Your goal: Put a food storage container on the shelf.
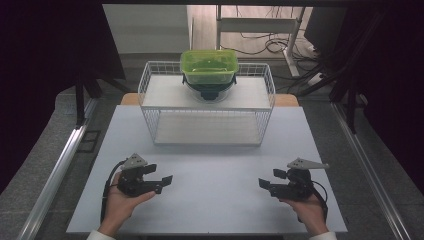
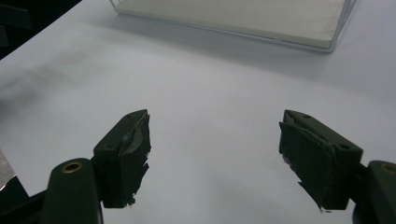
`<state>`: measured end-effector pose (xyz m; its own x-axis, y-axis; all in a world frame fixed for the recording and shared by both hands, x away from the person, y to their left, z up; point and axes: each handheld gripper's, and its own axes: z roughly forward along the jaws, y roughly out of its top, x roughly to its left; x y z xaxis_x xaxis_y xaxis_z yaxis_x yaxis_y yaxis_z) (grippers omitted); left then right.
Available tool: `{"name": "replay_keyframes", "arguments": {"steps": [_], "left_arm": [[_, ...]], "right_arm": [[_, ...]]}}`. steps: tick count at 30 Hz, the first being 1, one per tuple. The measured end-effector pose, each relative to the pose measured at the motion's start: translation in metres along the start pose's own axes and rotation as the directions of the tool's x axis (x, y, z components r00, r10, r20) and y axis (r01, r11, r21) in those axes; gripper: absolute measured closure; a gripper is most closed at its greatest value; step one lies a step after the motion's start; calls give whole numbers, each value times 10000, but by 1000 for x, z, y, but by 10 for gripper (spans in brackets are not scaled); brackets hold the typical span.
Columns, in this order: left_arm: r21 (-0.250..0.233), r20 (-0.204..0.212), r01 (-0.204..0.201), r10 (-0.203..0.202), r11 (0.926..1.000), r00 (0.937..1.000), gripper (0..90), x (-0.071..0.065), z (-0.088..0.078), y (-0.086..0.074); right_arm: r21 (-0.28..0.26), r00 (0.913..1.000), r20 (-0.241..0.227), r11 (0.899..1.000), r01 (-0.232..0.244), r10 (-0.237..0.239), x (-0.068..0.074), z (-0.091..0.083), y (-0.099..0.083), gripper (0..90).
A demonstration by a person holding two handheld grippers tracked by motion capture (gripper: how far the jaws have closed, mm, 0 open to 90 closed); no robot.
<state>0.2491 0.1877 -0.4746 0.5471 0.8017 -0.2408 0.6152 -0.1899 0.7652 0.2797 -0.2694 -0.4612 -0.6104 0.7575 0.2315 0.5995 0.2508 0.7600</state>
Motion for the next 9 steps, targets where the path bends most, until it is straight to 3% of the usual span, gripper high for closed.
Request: {"name": "replay_keyframes", "arguments": {"steps": [5, 9], "left_arm": [[12, -13, 227, -227, 9997, 9997, 236, 1, 2, -5], [9, -180, 58, -58, 10000, 9998, 221, 2, 4, -6]], "right_arm": [[-408, 9998, 94, 9990, 164, -160, 1, -5, 0, 235], [-578, 9996, 61, 9980, 261, -258, -1, -6, -1, 220]]}}
